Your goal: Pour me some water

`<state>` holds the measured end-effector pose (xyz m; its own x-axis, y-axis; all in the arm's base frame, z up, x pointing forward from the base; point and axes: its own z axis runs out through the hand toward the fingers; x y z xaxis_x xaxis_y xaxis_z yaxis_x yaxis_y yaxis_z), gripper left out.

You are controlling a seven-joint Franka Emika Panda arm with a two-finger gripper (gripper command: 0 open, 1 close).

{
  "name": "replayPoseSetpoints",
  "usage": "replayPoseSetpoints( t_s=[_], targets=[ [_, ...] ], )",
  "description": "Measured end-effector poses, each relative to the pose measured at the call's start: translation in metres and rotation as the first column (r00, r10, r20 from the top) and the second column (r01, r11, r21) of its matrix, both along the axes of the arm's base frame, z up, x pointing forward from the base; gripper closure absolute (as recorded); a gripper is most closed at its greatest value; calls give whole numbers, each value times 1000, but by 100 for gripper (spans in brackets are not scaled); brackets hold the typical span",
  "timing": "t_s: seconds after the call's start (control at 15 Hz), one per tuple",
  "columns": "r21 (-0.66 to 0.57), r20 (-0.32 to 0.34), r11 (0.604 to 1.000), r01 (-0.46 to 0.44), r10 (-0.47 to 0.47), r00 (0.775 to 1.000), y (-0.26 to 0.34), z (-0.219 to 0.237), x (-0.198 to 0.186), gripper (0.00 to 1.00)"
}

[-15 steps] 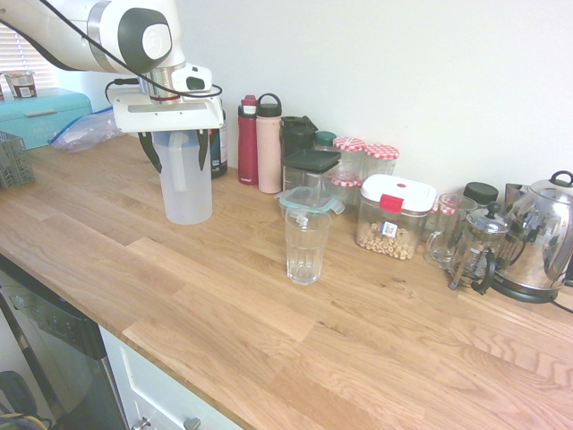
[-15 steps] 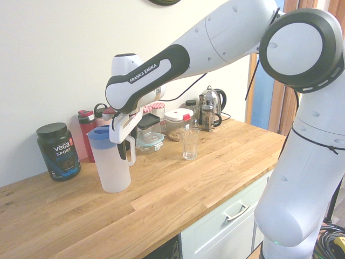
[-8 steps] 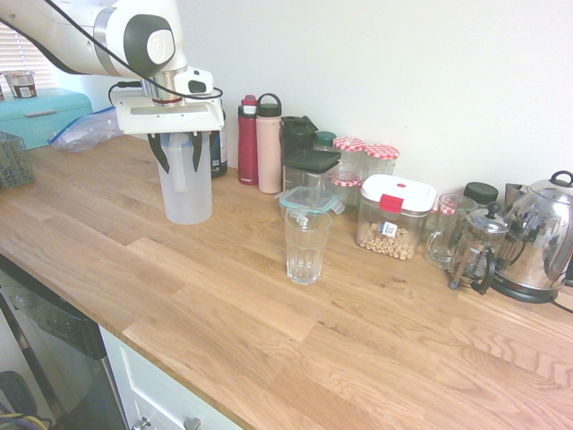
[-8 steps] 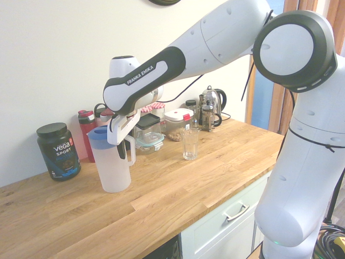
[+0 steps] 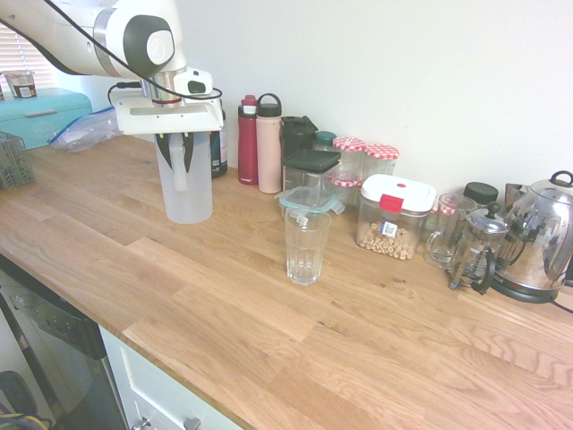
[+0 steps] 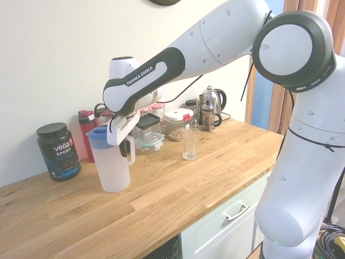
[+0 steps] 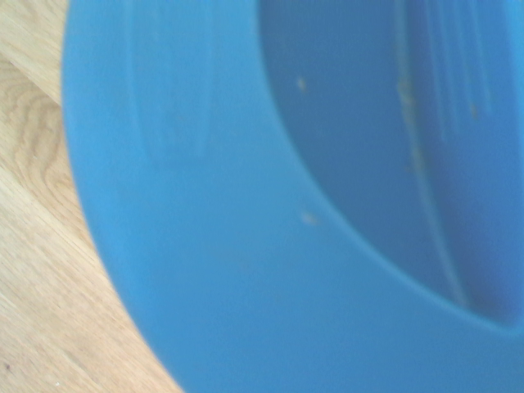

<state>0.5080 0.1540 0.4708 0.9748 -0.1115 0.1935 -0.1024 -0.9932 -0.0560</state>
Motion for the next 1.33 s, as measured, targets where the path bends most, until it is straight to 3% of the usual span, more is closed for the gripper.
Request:
replayPoseSetpoints(
  t_s=[0.47,0.8,1.07,1.33],
  targets=[
    [4,-3,1000,2,-2,1000,-2,3,-1,100],
    [24,27,999,28,-29,999,-35,43,-7,100],
    [52,23,998,19,-21,1000,-105,95,-17,100],
    [80,69,994,74,-80,994,-203,160,-34,100]
  ],
)
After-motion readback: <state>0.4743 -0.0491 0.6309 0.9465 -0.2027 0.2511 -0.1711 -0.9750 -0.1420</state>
